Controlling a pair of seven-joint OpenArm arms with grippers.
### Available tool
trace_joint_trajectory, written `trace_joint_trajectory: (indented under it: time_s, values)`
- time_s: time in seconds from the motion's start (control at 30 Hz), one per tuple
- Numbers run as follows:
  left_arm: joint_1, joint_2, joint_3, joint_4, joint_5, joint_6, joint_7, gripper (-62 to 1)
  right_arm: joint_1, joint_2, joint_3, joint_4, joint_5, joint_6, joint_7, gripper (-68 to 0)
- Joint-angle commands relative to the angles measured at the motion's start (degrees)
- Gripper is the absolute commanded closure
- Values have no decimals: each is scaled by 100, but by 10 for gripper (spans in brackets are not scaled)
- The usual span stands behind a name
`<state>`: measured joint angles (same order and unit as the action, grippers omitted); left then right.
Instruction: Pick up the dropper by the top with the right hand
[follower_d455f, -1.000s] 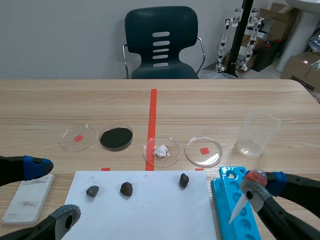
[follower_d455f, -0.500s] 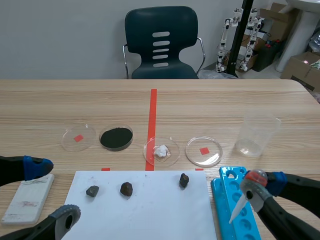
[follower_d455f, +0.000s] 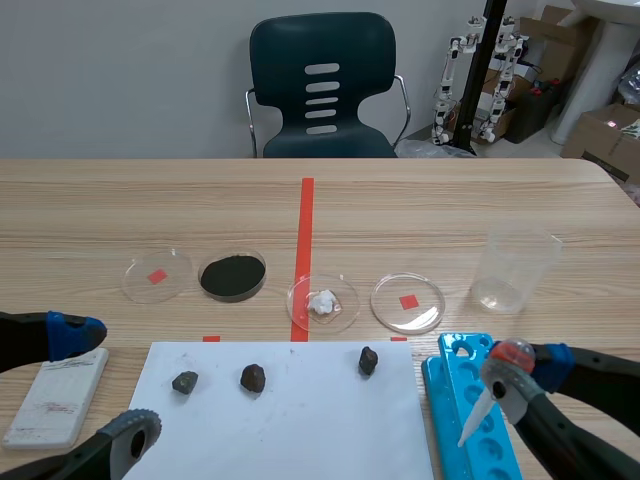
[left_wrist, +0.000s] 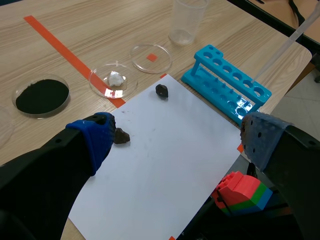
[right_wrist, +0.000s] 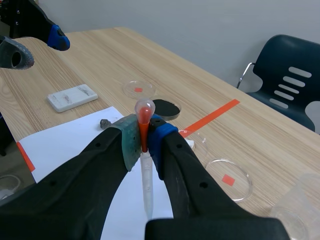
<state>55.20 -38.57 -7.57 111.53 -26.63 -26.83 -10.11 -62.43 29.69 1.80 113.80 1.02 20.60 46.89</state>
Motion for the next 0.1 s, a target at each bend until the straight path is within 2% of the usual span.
trace_joint_trajectory:
  time_s: [0.0, 0.07]
  values:
    - [-33, 31, -15, 74, -74, -15, -83, -525, 35, 13, 13, 59, 68, 4, 105, -33]
    - [-33, 31, -15, 74, -74, -15, -83, -525, 35, 13, 13, 59, 68, 4, 105, -33]
